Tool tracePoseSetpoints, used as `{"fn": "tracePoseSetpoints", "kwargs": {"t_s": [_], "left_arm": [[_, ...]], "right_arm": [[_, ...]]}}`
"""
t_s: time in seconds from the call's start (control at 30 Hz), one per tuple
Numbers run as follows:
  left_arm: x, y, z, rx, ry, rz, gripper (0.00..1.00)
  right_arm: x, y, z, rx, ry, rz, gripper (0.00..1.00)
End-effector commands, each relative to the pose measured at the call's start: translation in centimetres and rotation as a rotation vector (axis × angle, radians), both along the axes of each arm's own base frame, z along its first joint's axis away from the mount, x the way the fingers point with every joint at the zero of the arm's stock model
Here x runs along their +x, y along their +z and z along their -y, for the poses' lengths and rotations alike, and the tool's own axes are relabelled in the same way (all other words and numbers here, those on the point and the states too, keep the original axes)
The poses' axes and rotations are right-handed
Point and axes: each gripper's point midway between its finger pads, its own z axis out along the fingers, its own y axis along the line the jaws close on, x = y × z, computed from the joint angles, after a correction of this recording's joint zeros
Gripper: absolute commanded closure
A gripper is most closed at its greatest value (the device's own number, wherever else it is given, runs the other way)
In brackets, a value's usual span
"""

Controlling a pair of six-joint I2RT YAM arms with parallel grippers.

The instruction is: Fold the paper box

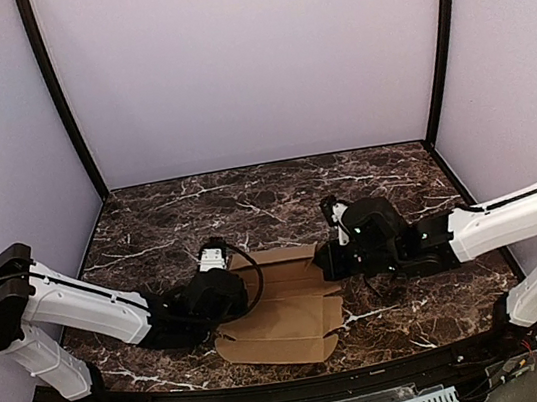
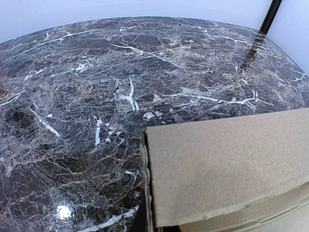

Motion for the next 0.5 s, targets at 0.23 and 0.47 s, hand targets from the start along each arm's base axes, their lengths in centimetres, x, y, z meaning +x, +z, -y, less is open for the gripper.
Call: {"fn": "tracePoseSetpoints", "kwargs": {"t_s": [0.23, 0.47], "left_arm": [[1.1, 3.5, 0.7, -0.070, 0.000, 0.033, 1.00], [2.3, 4.2, 0.3, -0.113, 0.009, 0.023, 1.00]], "right_arm": [[-0.8, 3.2, 2.4, -0.071, 0.049, 0.092, 1.00], [-2.0, 6.2, 4.0, -0.069, 0.104, 0.159, 1.00]]}}
